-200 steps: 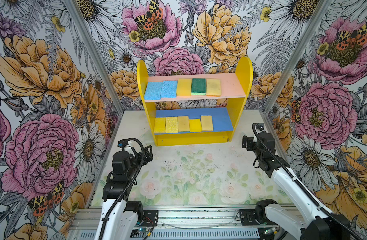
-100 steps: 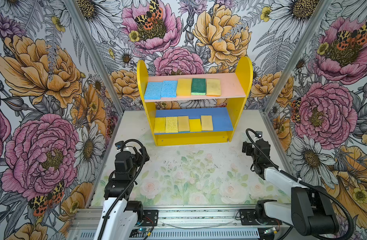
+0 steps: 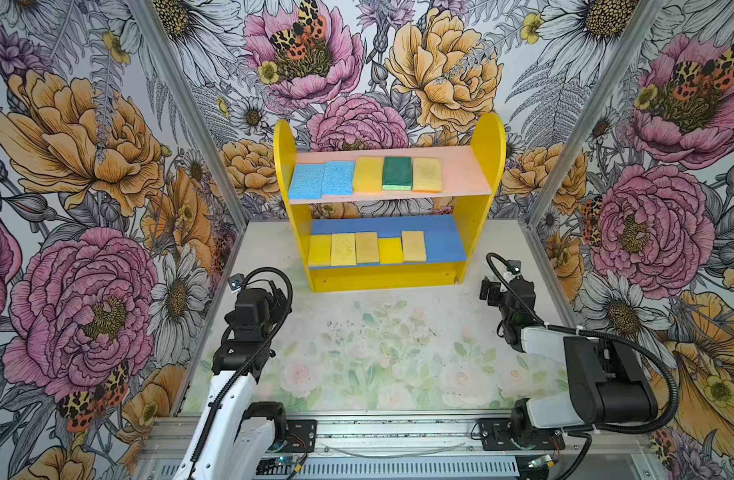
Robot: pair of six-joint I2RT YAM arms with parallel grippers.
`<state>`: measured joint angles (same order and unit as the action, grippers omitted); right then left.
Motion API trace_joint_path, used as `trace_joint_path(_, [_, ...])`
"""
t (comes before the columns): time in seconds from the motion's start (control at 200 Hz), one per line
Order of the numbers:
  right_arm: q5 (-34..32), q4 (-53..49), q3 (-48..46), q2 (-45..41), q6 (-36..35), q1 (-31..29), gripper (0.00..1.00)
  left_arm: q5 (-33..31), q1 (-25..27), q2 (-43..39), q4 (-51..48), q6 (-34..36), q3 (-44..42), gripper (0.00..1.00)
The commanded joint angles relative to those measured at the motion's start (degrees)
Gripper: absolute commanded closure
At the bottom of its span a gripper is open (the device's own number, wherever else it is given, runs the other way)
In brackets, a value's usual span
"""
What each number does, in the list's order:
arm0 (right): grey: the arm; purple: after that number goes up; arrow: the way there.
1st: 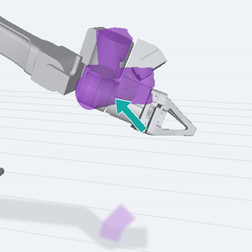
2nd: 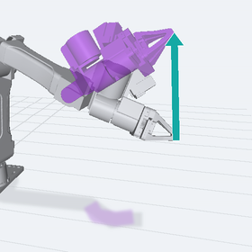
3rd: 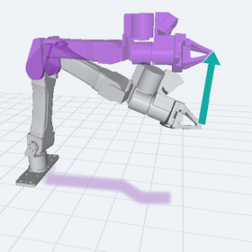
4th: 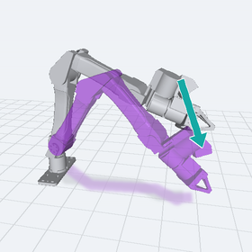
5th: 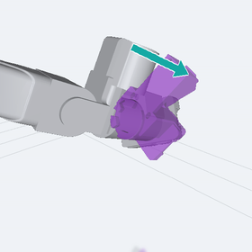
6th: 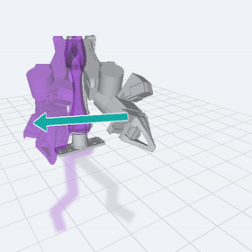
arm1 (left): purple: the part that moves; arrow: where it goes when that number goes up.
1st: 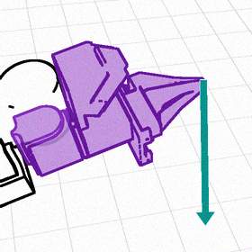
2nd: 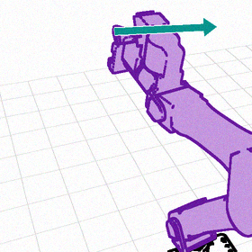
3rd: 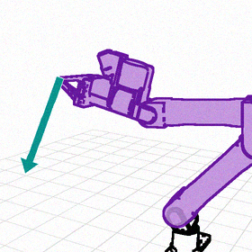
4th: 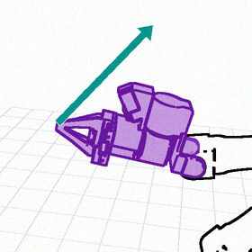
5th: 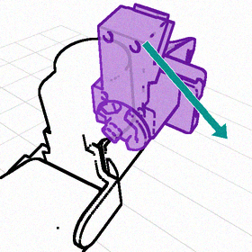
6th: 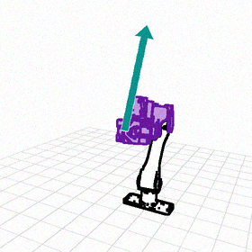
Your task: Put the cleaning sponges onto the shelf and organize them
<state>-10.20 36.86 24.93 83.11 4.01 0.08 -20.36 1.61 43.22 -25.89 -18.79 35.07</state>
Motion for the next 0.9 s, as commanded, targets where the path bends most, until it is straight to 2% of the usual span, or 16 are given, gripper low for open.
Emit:
trace_joint_path(0.0, [2.09, 8.97, -1.53, 1.88, 0.65, 0.19, 0.01, -4.3, -0.05, 0.72, 10.41, 3.03, -2.99, 0.01])
trace_joint_path(0.195, [2.22, 13.35, -3.11, 3.87, 0.49, 0.19, 0.0, -6.32, -0.05, -0.02, 30.01, 7.69, -12.68, 0.01])
trace_joint_path(0.315, [2.49, 16.13, -4.0, 4.84, 0.21, 0.17, 0.0, -5.39, -0.37, 1.77, 34.89, 9.43, -13.81, 0.01])
trace_joint_path(0.615, [2.38, 16.61, -4.36, 4.87, 0.47, 0.18, 0.01, 3.09, -3.99, 15.73, 45.24, 10.51, -12.5, 0.01])
trace_joint_path(0.895, [2.55, 15.97, -3.98, 4.85, 0.34, 0.19, 0.0, 3.96, -5.12, 28.18, 57.22, 12.5, -12.48, 0.01])
